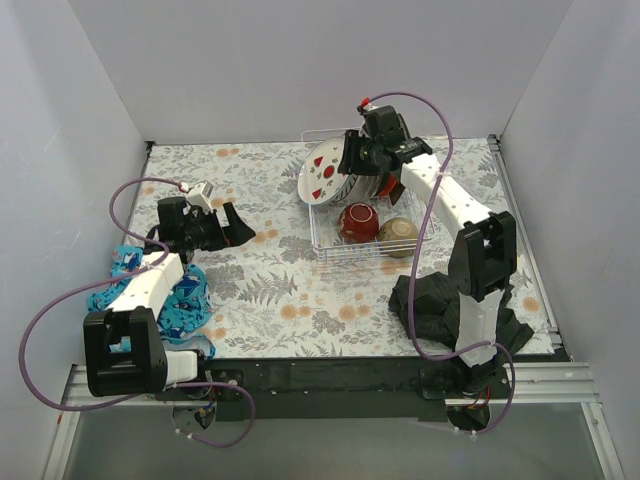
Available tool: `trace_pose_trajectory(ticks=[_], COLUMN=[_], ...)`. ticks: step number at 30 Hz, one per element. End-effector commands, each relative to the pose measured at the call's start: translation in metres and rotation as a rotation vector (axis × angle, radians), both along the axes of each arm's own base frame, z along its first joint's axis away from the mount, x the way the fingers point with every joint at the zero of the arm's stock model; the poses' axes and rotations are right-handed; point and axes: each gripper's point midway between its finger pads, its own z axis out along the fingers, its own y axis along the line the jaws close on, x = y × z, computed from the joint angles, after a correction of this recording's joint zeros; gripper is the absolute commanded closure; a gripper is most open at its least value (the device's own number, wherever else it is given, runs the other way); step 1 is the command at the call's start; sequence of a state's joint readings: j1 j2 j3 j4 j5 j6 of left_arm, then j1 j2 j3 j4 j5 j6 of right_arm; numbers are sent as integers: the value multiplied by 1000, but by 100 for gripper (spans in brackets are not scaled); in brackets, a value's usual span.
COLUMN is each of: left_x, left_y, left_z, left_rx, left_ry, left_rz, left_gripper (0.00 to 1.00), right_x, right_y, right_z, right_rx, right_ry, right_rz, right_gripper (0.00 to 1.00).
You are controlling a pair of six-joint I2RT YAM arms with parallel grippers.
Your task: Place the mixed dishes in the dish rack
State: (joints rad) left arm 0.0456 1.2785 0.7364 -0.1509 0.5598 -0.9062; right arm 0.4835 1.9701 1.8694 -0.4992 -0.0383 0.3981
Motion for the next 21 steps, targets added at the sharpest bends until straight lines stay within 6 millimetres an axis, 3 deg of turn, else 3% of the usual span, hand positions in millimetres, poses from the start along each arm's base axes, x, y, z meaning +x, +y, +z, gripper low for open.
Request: trace_pose_trajectory(ticks=[1, 11, 18, 19, 21], left_x=[12, 14, 14, 14, 13], left_y=[2, 2, 2, 2, 2], left_z=[16, 13, 11, 10, 10], left_rx=[29, 19, 16, 17, 15], left_ry=[-53, -41, -35, -33, -32], left_rz=[-9, -9, -9, -8, -8], left_gripper=[2, 2, 2, 2, 2], right_x=[11, 21, 32, 36, 42], right_y=[3, -8, 0, 2, 4], right_z=[20, 4, -12, -7, -14], right_rx=[50, 3, -4, 1, -7], right_ry=[-32, -18, -8, -23, -22], right_rz=[-7, -48, -46, -46, -45], right_gripper=[50, 50, 50, 52, 64])
